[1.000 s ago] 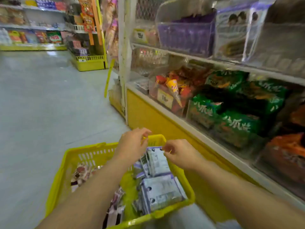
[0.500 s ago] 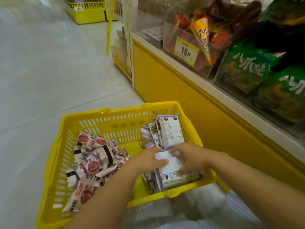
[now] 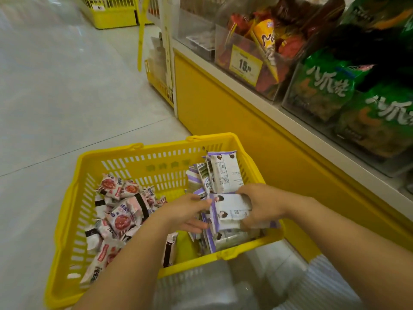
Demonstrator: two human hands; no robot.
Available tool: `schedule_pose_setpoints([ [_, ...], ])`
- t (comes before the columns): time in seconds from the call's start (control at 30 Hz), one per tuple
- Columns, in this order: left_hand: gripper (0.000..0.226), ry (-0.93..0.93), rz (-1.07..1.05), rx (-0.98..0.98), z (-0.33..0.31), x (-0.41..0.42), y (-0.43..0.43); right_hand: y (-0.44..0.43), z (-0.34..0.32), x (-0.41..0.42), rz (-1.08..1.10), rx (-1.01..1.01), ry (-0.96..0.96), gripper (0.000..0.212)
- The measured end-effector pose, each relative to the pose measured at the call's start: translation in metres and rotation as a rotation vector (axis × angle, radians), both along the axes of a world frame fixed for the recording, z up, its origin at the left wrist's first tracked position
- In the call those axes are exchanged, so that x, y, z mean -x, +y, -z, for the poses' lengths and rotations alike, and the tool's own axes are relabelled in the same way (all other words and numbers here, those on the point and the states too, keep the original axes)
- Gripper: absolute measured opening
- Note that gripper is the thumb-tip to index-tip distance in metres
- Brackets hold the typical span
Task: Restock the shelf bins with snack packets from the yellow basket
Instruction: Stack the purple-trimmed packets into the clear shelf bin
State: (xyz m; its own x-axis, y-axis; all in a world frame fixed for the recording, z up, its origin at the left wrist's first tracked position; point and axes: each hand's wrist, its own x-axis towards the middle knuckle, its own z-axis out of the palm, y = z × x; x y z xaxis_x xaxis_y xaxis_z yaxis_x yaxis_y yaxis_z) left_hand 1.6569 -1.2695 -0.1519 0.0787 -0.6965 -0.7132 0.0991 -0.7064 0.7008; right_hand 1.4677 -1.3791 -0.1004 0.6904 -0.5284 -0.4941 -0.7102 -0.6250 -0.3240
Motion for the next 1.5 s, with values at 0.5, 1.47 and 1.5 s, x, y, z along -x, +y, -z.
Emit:
schedule_pose_setpoints([
  [0.5,0.053,-0.793,0.196,0.836,-0.051,0.02,-0.028,-0.01,-0.064,0.017,0.451,-0.677,-0.268,0.048],
  [1.47,0.036,-0.273,-0.74,0.361,-0.021,-0.057,0.005,-0.003,-0.028,-0.03,-0.017,0.201,-0.053,0.019],
  [1.5,0.042,-0.23,-0.743,0.361,-0.024,-0.057,0.005,-0.005,-0.041,-0.029,-0.002,0.178,-0.08,0.02],
])
